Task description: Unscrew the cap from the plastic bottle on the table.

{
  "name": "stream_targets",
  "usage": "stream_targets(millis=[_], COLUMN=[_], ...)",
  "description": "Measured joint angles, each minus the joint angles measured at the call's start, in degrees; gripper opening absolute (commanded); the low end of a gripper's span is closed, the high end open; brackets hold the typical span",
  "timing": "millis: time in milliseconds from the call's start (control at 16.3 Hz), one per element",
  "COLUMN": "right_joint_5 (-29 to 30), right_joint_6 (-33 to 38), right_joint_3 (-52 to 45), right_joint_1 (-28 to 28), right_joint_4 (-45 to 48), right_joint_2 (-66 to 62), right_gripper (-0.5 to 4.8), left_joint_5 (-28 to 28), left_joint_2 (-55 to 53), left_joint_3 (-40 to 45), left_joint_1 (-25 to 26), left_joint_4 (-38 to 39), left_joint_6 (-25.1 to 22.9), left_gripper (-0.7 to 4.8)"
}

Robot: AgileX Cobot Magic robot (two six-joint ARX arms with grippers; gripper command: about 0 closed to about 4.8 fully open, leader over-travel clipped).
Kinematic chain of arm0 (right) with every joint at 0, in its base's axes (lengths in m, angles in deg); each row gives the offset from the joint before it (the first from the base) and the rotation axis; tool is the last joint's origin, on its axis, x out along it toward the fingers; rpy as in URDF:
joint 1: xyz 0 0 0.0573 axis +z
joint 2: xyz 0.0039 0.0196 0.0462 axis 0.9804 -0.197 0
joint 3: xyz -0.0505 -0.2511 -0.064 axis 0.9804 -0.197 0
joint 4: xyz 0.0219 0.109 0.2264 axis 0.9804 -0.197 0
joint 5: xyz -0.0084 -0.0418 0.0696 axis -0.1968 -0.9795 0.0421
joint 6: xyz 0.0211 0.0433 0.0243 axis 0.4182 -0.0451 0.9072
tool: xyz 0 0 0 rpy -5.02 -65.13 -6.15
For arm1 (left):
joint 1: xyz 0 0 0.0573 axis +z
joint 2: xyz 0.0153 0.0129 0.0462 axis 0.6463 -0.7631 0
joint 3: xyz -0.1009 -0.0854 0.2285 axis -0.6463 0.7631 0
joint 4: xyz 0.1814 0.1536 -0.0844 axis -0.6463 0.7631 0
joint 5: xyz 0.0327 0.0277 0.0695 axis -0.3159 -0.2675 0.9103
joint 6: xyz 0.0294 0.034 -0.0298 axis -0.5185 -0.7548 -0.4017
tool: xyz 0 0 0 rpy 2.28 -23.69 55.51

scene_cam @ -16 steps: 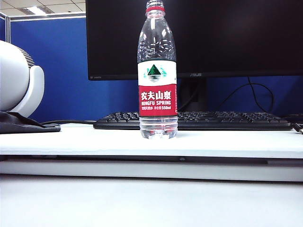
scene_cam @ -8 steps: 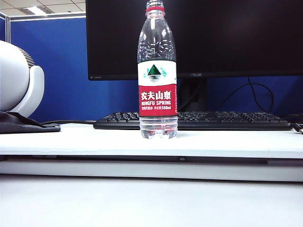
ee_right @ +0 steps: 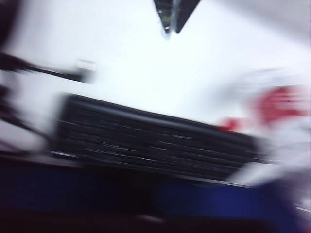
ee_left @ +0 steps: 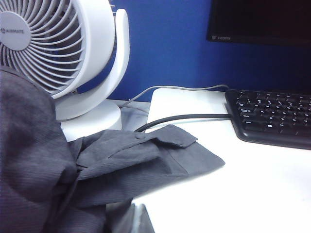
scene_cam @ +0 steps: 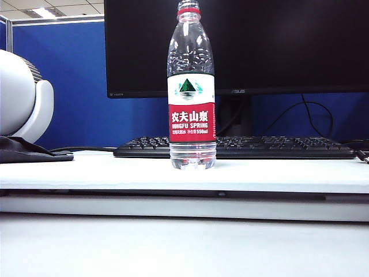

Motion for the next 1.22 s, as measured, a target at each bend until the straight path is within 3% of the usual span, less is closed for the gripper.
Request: stream_targets(millis=[122, 367, 551, 918, 1224], right_joint_5=[0.28, 10.25, 10.38, 9.22, 9.11], right_joint_6=[-0.13, 0.37, 3.67, 3.67, 2.89], right_joint_3=[-6.36, -17.11, -18.84, -18.86, -18.86], right_joint_1=[-7.06, -17.2, -22.18, -29.66, -30.4], right_joint_4=[6.51, 20.87, 24.94, 25.33, 25.38], right_joint_2=[0.02, 0.04, 0.04, 0.04, 0.07], right_gripper=[-0.01, -0.01, -0.01, -0.01, -0.01], left_joint_5=[0.0, 0.0, 0.0, 0.0, 0.0], left_joint_2=[0.0, 0.0, 0.0, 0.0, 0.0], left_joint_3=[0.0, 0.0, 0.0, 0.0, 0.0], left_joint_1=[0.0, 0.0, 0.0, 0.0, 0.0], left_joint_4=[0.0, 0.0, 0.02, 0.0, 0.0], left_joint_6=[0.02, 0.02, 0.02, 0.0, 0.02], left_gripper=[-0.01, -0.01, -0.01, -0.01, -0.01])
